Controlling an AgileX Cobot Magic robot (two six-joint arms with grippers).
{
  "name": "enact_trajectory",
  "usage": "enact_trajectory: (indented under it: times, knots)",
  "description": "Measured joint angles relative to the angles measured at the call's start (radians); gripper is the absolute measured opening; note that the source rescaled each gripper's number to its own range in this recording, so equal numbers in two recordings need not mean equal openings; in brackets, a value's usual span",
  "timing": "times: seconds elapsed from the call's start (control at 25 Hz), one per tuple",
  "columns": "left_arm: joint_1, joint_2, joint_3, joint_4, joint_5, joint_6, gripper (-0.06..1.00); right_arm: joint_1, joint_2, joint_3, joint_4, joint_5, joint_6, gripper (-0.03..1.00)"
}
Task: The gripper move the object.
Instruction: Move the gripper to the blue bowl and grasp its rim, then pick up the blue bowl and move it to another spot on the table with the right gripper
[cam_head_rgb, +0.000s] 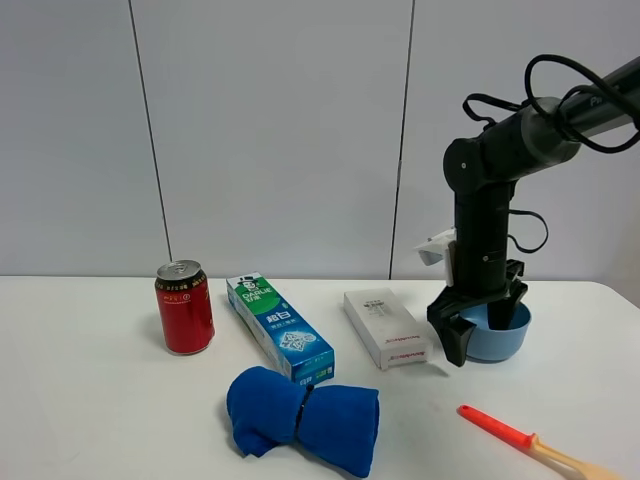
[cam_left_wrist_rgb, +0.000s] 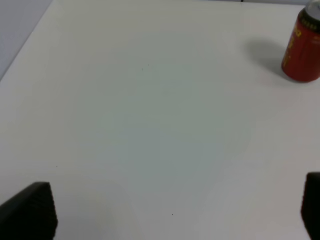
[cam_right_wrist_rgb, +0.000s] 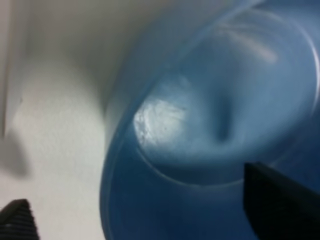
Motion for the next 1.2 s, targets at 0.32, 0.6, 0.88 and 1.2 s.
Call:
enact_trajectory:
  times: [0.32,0.6,0.88,1.2]
  knots:
    - [0.0,0.0,0.0,0.0,0.0,0.0,1.0,0.0,0.0,0.0,0.001,0.033,0.0,0.15]
    - [0.0,0.0,0.0,0.0,0.0,0.0,1.0,0.0,0.0,0.0,0.005,0.045,0.012,0.01]
    - [0.0,0.0,0.0,0.0,0.0,0.0,1.0,0.0,-0.003,0.0,0.01,0.095,0.035,0.0]
    - [0.0,0.0,0.0,0.0,0.0,0.0,1.0,0.0,-0.119,0.0,-0.003,0.102,0.063,0.0]
